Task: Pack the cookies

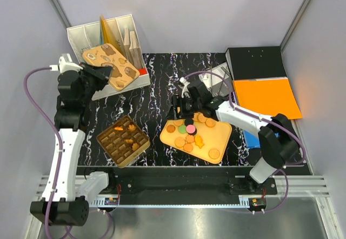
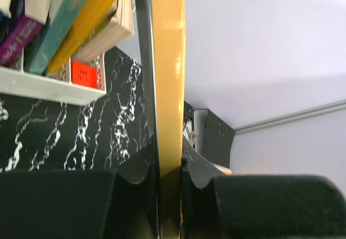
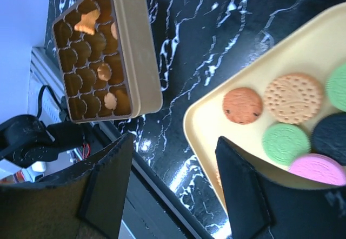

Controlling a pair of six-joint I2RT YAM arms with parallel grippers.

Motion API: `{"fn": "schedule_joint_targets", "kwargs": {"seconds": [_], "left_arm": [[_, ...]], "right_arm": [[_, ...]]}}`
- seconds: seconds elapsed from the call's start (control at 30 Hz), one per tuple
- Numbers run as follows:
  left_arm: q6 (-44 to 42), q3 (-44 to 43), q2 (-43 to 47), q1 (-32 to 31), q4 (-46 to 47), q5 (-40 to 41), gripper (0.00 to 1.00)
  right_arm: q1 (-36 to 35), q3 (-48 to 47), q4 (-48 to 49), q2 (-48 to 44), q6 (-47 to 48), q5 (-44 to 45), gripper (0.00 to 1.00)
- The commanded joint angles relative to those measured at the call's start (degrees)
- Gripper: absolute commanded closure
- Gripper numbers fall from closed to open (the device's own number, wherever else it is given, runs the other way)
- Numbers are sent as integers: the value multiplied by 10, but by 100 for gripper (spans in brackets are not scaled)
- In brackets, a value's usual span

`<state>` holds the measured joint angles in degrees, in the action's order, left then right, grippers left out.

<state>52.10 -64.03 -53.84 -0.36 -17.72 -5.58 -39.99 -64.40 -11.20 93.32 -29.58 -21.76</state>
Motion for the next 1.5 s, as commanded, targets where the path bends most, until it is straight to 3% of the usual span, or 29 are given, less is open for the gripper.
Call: {"fn": "schedule_joint_targets", "kwargs": {"seconds": [0.0, 0.2, 0.67, 1.2, 1.47], "left_arm": [[-45, -52, -34, 3, 64, 4, 84], [-60, -93, -57, 3, 84, -46, 85], [-22, -55, -38, 1, 127, -83, 85], [-19, -46, -37, -5, 133, -86, 85], [-17, -39, -35, -8, 131, -86, 84]], "right_arm": [[-34, -44, 3, 29, 15, -35, 30], [-79, -119, -9, 100, 35, -36, 32], [-129, -287, -74, 267, 106, 26, 36], [-155, -312, -75, 292, 125, 79, 36], [-160, -318, -77, 315, 124, 65, 36]]}}
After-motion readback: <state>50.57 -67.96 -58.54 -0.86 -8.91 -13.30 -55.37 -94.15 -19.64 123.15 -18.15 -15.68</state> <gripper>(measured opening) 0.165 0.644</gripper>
